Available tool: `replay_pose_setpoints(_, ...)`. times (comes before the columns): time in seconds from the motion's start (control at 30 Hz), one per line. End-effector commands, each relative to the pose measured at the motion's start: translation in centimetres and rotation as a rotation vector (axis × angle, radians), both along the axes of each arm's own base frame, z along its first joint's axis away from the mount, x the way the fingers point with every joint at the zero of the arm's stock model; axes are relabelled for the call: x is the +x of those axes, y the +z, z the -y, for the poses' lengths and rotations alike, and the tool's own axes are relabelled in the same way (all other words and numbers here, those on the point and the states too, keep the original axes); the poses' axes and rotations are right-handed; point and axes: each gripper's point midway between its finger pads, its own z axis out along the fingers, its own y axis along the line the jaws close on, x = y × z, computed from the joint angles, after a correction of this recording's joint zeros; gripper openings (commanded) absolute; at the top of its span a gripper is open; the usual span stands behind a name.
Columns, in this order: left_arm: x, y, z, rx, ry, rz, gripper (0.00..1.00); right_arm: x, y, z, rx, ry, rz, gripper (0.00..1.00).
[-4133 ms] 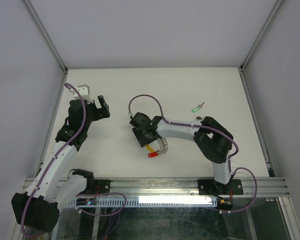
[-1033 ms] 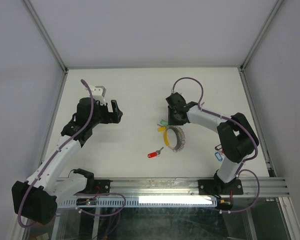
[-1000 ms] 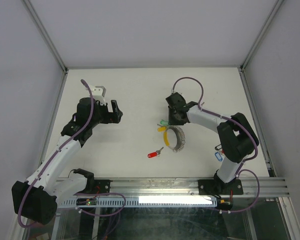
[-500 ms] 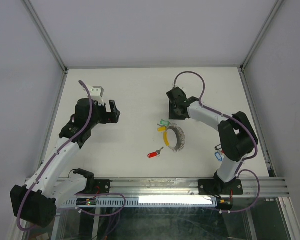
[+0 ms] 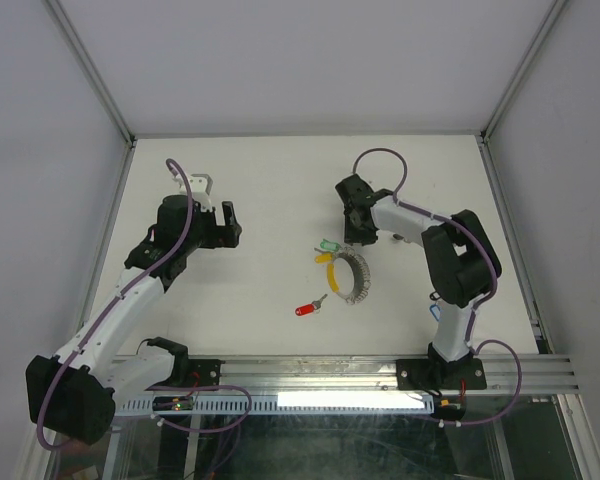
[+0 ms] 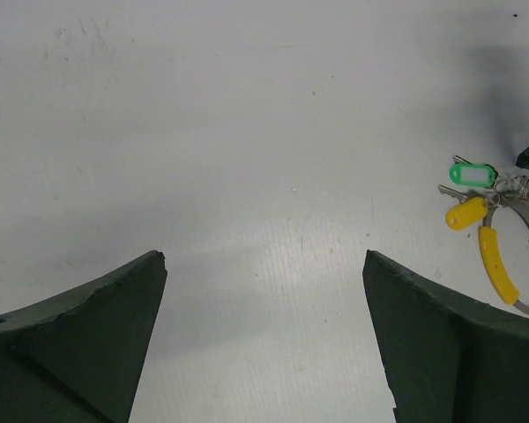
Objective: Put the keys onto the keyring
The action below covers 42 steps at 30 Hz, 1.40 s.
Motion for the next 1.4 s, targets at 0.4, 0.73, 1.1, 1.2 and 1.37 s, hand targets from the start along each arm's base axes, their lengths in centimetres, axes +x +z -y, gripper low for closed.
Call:
replay_pose_setpoints(0.4, 0.6, 1.7, -0.6, 0.026, 0.034, 0.064, 0.92, -1.1, 1.1, -0.9, 0.083, 0.045, -0.023, 0.31)
replay_pose_setpoints(0.73, 0.9, 1.4, -0.8, 0.036, 0.042, 0.053, 0.92, -1.4, 3.2, -0.7, 0.133, 0.053, 0.007, 0.25)
replay_pose_setpoints(1.1, 1.3, 1.4, -0.9, 0.051, 0.047, 0.051, 0.92, -1.2, 5.3, -0.7, 0.166, 0.065, 0.069, 0.24)
replay_pose_setpoints(1.2, 1.4, 1.3, -0.9, 0.056, 0.049, 0.049, 0.92, -0.4, 5.9, -0.7, 0.173, 0.049, 0.094, 0.25)
replay_pose_setpoints(1.37, 1.4, 1.3, -1.0, 0.057, 0.05, 0.048, 0.92, 0.4, 4.9, -0.9, 0.163, 0.046, 0.066, 0.26)
